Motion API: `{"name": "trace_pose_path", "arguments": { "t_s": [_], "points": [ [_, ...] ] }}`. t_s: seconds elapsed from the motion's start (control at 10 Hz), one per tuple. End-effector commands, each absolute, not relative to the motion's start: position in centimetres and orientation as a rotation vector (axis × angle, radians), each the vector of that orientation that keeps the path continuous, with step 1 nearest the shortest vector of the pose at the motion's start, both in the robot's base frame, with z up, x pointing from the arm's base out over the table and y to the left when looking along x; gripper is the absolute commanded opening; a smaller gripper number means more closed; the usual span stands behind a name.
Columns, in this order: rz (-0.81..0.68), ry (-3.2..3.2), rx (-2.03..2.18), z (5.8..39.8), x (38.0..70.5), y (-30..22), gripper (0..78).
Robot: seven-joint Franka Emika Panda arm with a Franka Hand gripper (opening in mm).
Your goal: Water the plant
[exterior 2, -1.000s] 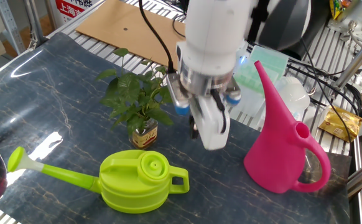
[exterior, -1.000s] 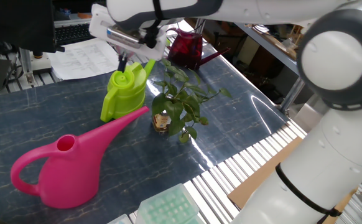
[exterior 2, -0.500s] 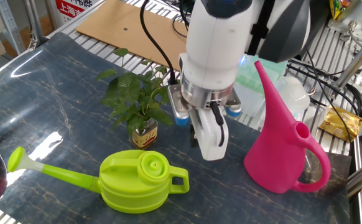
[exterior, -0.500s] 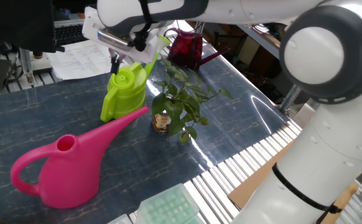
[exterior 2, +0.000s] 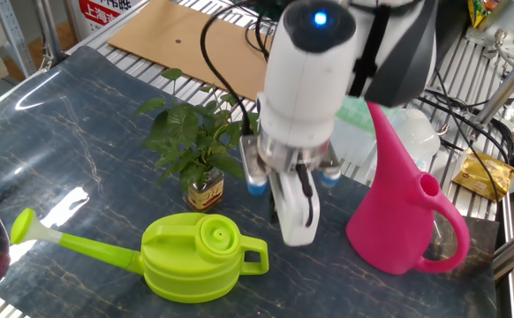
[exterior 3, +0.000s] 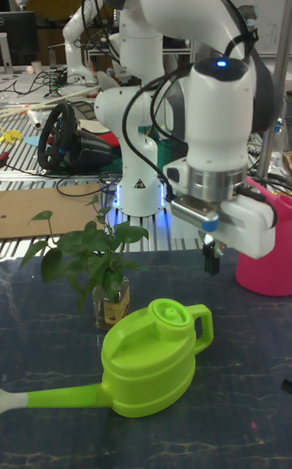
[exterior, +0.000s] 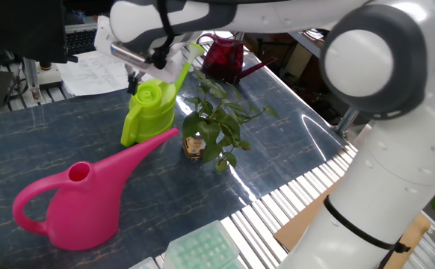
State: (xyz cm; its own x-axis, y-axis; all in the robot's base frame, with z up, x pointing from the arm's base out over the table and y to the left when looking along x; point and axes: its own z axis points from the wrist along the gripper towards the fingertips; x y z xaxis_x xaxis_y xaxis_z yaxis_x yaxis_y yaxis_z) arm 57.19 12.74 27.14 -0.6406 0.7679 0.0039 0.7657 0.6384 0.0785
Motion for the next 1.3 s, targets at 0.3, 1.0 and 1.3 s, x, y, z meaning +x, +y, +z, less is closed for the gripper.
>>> {"name": "trace_pose_path", "arguments": {
  "t_s": [0.3, 1.0, 1.3],
  "points": [
    [0.121, 2.798, 1.338, 25.3, 58.5, 12.4, 0.0],
    [0.120, 2.774, 1.381, 23.3, 59.3, 11.4, 0.0],
    [0.115, 2.763, 1.395, 22.9, 59.4, 11.3, 0.0]
  ]
}}
